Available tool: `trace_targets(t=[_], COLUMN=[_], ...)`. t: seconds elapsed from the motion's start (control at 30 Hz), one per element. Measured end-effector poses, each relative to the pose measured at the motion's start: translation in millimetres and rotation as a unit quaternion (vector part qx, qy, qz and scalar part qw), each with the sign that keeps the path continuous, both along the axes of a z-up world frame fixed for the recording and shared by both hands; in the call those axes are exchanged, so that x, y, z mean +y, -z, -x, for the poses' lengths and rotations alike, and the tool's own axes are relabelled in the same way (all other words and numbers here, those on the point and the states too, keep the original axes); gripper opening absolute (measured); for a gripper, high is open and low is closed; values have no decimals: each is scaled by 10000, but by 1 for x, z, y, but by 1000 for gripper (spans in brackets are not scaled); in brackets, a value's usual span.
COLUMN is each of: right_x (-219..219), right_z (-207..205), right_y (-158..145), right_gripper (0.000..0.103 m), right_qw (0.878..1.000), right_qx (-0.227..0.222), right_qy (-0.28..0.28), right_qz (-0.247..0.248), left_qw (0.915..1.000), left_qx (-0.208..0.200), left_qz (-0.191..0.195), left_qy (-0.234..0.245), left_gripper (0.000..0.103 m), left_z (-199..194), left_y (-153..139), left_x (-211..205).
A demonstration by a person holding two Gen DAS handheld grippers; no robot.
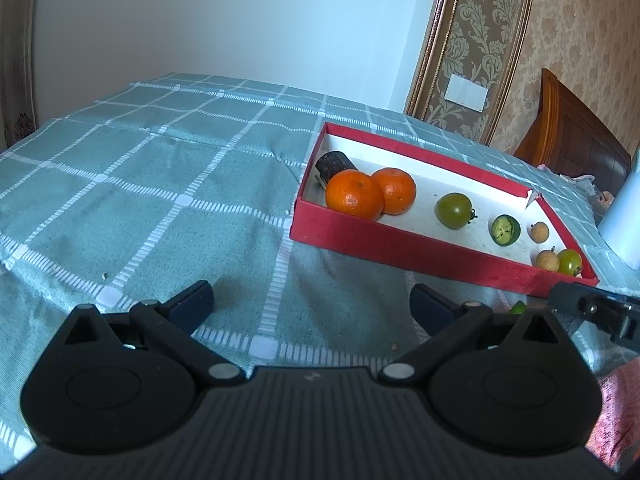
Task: Organize fruits
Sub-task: 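Move the right gripper to the dark chunk with white cut face and grasp it, then carry the dark chunk over the tray and open the right gripper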
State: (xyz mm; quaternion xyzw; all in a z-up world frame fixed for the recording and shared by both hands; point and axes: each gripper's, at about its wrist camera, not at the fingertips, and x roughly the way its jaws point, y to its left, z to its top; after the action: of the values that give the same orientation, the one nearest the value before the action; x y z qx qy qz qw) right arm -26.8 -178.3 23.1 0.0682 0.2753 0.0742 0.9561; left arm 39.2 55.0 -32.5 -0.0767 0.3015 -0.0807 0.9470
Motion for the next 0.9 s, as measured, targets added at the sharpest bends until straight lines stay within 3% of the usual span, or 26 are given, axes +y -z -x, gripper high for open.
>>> trace_targets(t=[0.2,0.43,0.9], right_x=[-7,-17,-44], right_z=[1,-12,-114], right_y=[0,-23,-13], right_gripper=[34,34,34], right_qw=[9999,9988,9931], right_qx=[-9,-342,76], right_qy=[107,307,989], right_qz=[2,175,624], left_qw=[10000,10000,10000], left_qx=[-2,-3,-8], left_qz=[12,11,35], left_qy=[0,1,0], left_gripper=[103,103,103], left_z=[0,0,0], left_y=[0,0,0], left_x=[0,0,0])
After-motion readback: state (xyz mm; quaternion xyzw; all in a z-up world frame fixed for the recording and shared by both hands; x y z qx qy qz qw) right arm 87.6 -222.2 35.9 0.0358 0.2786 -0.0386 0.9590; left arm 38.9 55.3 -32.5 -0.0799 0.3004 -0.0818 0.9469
